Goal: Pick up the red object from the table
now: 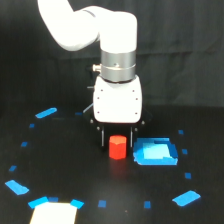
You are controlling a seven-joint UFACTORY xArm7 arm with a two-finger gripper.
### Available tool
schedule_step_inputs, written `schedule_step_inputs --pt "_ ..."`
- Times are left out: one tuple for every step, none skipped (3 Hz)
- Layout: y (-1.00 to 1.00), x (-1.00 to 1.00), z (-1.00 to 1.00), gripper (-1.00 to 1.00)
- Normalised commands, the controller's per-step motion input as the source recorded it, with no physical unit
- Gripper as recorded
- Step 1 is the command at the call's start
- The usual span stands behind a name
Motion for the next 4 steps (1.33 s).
schedule_step_inputs --pt "0.13 0.45 -0.15 -1.00" --pt "-0.10 -0.10 0.85 -1.00" --pt "0.12 1.00 -0.66 -1.00" --pt "0.21 1.00 -0.55 -1.00"
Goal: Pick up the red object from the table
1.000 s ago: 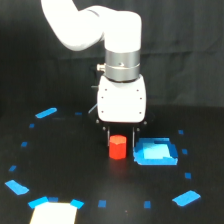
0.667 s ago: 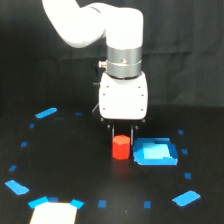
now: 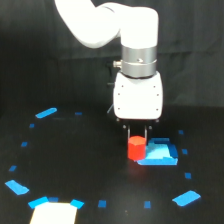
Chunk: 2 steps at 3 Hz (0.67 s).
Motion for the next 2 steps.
schedule_step_inputs --pt "-0.02 -0.09 1.00 -0.92" --pt "-0.13 -0.04 1.00 -1.00"
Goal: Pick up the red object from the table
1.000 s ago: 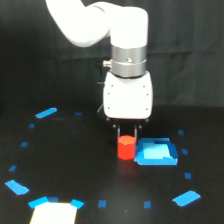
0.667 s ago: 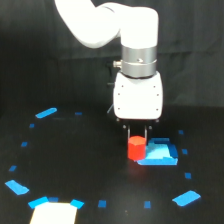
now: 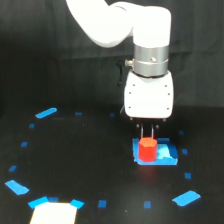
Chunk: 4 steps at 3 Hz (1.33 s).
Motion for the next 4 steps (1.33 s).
schedule_step_inputs --pt "-0.59 0.86 0.55 0.70" --pt "0.01 1.00 -0.20 1.00" --pt "-0.45 1.00 0.39 0.71" --pt "-0.46 1.00 -0.16 1.00"
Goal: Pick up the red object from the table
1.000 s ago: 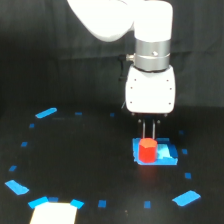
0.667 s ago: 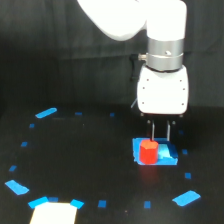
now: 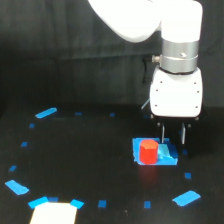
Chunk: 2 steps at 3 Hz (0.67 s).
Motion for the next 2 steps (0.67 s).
schedule_step_inputs --pt "-0.52 1.00 0.16 0.22" --pt "-0.11 1.00 -1.00 -1.00"
